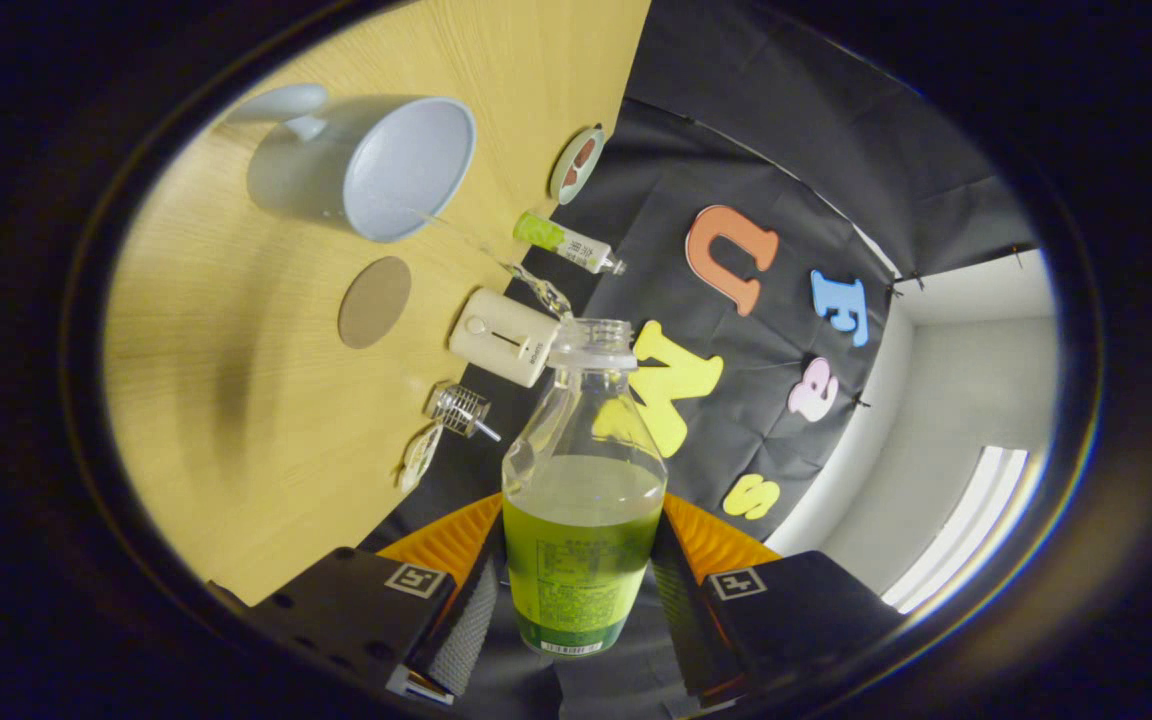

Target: Take the bottle from table, then pour the juice into the cup, finally place the bottle on the coaster

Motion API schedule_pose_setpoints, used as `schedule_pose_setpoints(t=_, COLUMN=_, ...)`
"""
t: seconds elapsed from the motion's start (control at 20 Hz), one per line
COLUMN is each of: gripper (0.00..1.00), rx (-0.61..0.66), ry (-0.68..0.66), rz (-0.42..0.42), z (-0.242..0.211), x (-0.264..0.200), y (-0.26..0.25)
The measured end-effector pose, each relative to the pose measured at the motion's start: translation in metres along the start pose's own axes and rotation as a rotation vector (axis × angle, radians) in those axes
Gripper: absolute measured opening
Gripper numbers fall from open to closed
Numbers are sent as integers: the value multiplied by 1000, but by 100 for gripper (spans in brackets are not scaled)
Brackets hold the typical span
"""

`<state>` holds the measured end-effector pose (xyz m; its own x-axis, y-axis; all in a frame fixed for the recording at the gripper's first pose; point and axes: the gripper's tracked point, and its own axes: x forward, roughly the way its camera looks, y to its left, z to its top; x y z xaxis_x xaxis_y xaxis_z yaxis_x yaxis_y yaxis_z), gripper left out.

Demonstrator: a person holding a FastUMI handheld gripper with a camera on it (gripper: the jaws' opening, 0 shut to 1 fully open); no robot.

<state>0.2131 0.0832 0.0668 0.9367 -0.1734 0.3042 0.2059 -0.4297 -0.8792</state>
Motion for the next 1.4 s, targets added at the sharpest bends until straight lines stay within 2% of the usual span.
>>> schedule_pose_setpoints(t=0.6, gripper=80, rx=-87, ry=-9, rz=-21, z=9, x=3, y=-18)
schedule_pose_setpoints(t=0.7, gripper=80, rx=-109, ry=-13, rz=-2, z=9, x=4, y=-16)
schedule_pose_setpoints(t=1.4, gripper=81, rx=-211, ry=-36, rz=-65, z=22, x=2, y=-31)
